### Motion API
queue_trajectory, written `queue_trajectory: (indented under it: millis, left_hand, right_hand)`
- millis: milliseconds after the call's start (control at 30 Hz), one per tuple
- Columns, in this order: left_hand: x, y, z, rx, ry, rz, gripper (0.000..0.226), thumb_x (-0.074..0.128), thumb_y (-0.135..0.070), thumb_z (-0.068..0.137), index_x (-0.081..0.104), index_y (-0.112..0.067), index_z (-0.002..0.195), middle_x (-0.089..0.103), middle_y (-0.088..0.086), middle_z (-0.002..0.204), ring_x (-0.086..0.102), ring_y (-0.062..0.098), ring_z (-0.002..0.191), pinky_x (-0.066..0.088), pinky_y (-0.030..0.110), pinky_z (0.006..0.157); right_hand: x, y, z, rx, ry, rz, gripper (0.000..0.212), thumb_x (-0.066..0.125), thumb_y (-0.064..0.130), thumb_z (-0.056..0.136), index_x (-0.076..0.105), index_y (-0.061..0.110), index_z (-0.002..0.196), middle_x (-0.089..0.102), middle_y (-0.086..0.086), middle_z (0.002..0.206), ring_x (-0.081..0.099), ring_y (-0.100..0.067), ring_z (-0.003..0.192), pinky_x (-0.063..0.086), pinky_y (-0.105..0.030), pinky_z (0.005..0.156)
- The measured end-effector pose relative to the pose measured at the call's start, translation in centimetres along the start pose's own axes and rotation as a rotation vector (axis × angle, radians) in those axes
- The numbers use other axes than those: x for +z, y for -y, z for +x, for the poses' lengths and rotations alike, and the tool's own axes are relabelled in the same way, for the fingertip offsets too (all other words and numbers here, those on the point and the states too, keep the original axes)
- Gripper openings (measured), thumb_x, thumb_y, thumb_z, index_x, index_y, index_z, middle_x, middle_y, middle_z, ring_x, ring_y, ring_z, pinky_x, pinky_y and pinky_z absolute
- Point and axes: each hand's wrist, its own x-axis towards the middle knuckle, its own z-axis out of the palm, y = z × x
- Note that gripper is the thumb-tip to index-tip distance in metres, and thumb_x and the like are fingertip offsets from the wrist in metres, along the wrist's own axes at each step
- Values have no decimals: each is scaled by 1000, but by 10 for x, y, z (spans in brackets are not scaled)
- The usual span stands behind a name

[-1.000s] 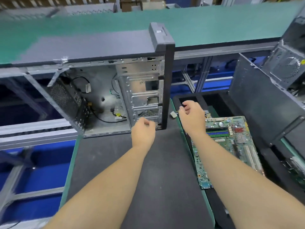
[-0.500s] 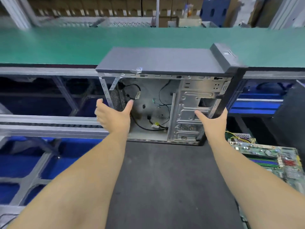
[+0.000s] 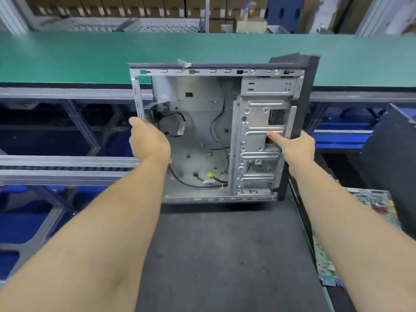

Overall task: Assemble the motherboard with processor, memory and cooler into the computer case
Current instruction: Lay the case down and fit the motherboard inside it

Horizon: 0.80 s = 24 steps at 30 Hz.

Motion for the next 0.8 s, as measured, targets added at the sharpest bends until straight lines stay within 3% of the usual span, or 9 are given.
queue_trajectory:
  millis: [100, 200, 267, 367, 433, 600, 800]
  left_hand:
    - [-20, 0, 3, 91, 47, 218, 21, 35, -14, 104, 47, -2, 115, 64, 23, 110, 60, 43, 102, 33, 40, 68]
    - [-34, 6, -1, 158, 90, 390, 20, 40, -7, 99, 49, -2, 116, 64, 21, 111, 61, 42, 101, 34, 40, 68]
    - [-40, 7, -4, 171, 121, 455, 20, 43, -9, 99, 53, -3, 114, 65, 18, 110, 62, 39, 99, 34, 39, 68]
    - [-43, 12, -9, 224, 197, 549, 15, 50, -8, 96, 62, -5, 105, 67, 13, 98, 60, 34, 81, 36, 36, 63]
    - [-43, 21, -16, 255, 256, 625, 13, 54, -8, 95, 64, -6, 103, 67, 11, 97, 63, 33, 85, 38, 36, 64]
    - [-35, 54, -39, 262, 394, 709, 18, 52, -5, 94, 63, -7, 107, 69, 11, 104, 66, 34, 96, 41, 35, 69]
    - [-30, 75, -48, 230, 443, 743, 16, 58, 0, 85, 58, -15, 91, 57, 4, 82, 54, 28, 75, 42, 33, 63]
  right_hand:
    - [-11, 20, -5, 39, -10, -142, 69, 89, 69, 52, 62, 15, 86, 64, 8, 85, 60, -18, 80, 49, -32, 71]
    - [-20, 30, -21, 91, -1, -309, 83, 83, 78, 45, 47, 11, 77, 55, 1, 74, 53, -18, 66, 45, -31, 56]
    - [-25, 29, -31, 116, 40, -417, 89, 81, 80, 47, 48, 8, 87, 55, -2, 72, 55, -21, 64, 42, -30, 51]
    - [-31, 15, -43, 156, 83, -542, 86, 82, 77, 55, 47, 5, 88, 57, -5, 76, 56, -26, 67, 40, -31, 54]
    - [-33, 3, -51, 183, 117, -596, 83, 82, 77, 55, 47, 5, 78, 57, -6, 70, 53, -24, 60, 37, -30, 49]
    - [-35, -30, -66, 217, 206, -684, 85, 79, 80, 56, 62, 4, 91, 65, -10, 76, 65, -32, 74, 42, -33, 54]
    - [-31, -34, -67, 203, 176, -742, 83, 78, 81, 56, 62, 6, 89, 65, -8, 72, 63, -28, 66, 41, -30, 51]
